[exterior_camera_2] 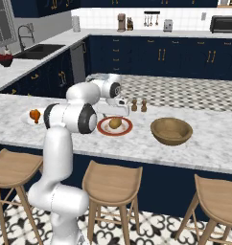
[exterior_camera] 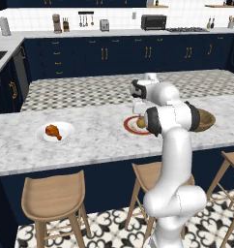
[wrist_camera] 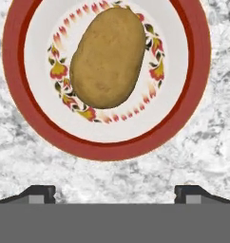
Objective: Pick the chicken drumstick and potato from their plates and place them in the bowl. Then put the bowl in the fridge.
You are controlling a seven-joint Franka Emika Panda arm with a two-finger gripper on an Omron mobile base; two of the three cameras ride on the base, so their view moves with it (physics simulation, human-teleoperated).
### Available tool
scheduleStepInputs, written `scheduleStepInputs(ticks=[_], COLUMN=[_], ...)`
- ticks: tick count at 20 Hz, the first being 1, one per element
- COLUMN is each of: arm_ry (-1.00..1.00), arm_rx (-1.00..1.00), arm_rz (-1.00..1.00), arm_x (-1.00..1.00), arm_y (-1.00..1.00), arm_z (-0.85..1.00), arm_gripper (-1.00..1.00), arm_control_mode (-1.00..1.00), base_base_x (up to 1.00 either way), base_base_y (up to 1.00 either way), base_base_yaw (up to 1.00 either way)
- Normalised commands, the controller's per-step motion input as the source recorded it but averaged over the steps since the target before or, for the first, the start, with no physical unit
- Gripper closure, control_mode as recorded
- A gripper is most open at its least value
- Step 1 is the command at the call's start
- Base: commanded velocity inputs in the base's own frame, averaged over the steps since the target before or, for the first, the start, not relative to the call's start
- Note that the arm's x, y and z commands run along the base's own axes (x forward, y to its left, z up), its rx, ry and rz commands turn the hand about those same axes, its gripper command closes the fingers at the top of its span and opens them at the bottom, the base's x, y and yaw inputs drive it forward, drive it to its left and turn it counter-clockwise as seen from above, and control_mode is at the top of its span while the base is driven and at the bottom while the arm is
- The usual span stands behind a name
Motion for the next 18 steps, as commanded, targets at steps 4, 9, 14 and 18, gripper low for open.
scheduleStepInputs(ticks=[4,9,14,18], arm_ry=[0.00,-0.02,-0.01,0.00], arm_rx=[0.03,0.03,0.01,0.00], arm_rz=[-0.01,-0.05,-0.06,-0.06], arm_x=[0.40,0.42,0.63,0.58], arm_y=[0.00,0.00,0.00,0.00], arm_z=[-0.42,-0.36,-0.22,-0.01], arm_gripper=[-1.00,-1.00,-1.00,-1.00], arm_control_mode=[-1.00,-1.00,-1.00,-1.00], base_base_x=[0.00,0.00,0.00,0.00], base_base_y=[0.00,0.00,0.00,0.00], base_base_yaw=[0.00,0.00,0.00,0.00])
